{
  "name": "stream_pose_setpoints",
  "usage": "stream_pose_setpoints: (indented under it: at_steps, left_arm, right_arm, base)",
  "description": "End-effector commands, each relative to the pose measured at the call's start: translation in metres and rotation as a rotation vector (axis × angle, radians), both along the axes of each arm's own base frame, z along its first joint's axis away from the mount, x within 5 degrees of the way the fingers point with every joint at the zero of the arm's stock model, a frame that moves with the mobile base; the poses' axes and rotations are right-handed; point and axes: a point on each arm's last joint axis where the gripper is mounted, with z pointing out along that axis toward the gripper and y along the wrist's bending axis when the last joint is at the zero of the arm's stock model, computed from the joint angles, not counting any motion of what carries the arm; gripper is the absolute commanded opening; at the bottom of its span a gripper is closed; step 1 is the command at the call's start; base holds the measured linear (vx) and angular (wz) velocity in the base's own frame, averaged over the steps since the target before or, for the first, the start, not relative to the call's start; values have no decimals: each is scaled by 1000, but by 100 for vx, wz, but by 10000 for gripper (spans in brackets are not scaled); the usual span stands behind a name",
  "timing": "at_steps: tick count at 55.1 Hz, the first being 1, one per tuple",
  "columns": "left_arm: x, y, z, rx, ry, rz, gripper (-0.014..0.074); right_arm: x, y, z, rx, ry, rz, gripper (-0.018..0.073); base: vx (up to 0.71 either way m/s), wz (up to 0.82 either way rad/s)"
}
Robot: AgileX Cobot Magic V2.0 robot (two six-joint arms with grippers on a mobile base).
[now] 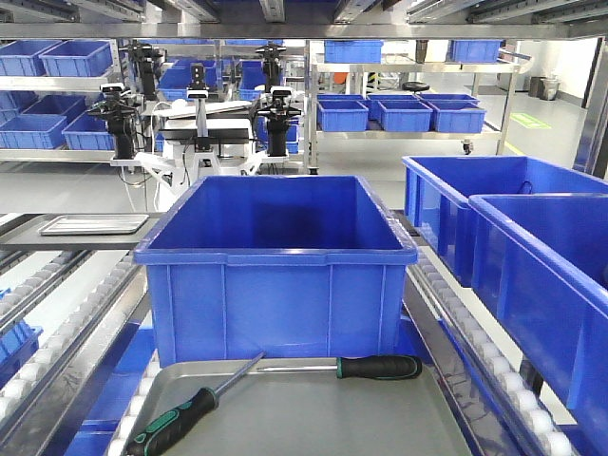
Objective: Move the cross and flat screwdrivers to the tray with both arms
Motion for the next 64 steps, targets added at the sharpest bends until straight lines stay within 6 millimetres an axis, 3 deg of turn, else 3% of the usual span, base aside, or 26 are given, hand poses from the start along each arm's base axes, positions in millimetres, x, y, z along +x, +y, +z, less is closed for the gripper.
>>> stream_pose_setpoints:
  at_steps: [1, 12, 64]
  left_arm:
    - [-1, 1, 15, -17, -104, 11, -7]
    - [-1, 1, 15, -17, -99, 11, -7]
    - [-1, 1, 14, -17, -97, 10, -7]
  right_arm:
    - [-6, -3, -11, 19, -115, -47, 18]
    - [5, -5, -61, 64, -114, -81, -11]
    - [5, -5, -57, 11, -142, -79, -11]
  base:
    - [0, 0]
    - [0, 0]
    - [0, 0]
